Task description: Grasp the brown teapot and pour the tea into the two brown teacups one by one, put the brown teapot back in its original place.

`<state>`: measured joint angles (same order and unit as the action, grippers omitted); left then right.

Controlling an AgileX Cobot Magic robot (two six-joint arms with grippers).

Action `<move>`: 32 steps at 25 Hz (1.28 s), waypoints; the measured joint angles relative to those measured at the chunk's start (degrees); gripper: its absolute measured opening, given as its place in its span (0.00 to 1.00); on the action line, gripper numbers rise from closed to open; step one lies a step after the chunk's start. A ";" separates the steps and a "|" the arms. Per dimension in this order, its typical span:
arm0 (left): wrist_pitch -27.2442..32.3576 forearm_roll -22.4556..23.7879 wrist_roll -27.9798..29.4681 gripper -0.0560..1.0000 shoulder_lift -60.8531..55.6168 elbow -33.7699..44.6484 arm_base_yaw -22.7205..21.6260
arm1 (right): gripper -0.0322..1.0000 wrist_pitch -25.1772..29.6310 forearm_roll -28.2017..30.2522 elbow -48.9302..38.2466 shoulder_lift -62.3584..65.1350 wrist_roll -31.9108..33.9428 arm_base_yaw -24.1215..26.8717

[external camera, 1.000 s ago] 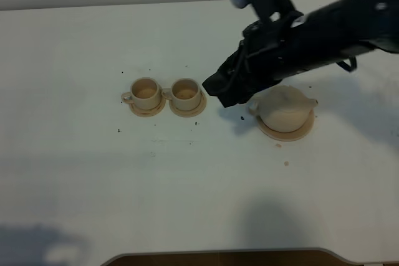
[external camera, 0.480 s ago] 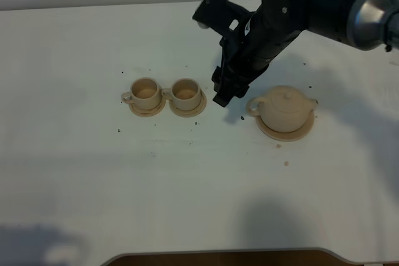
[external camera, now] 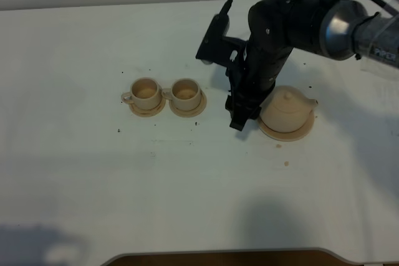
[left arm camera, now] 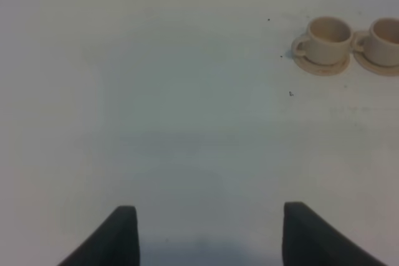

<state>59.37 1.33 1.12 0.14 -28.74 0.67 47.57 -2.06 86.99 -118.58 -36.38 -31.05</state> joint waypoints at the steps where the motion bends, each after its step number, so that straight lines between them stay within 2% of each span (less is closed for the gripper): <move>1: 0.00 0.00 0.00 0.53 0.00 0.00 0.00 | 0.60 -0.01 0.30 0.00 -0.48 0.00 0.00; 9: 0.00 0.00 0.00 0.53 0.00 0.00 0.00 | 0.60 0.51 0.66 0.00 -2.53 -0.14 0.00; 25: 0.00 0.00 -0.05 0.53 0.00 0.00 0.00 | 0.60 9.71 -4.25 0.13 -2.61 0.48 -0.86; 32: 0.00 0.00 -0.01 0.53 0.00 0.00 0.00 | 0.60 13.31 -4.71 -1.05 -2.61 2.99 -0.96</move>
<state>59.37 1.33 1.11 0.14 -28.74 0.67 60.88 -6.76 85.94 -121.20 -33.39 -32.01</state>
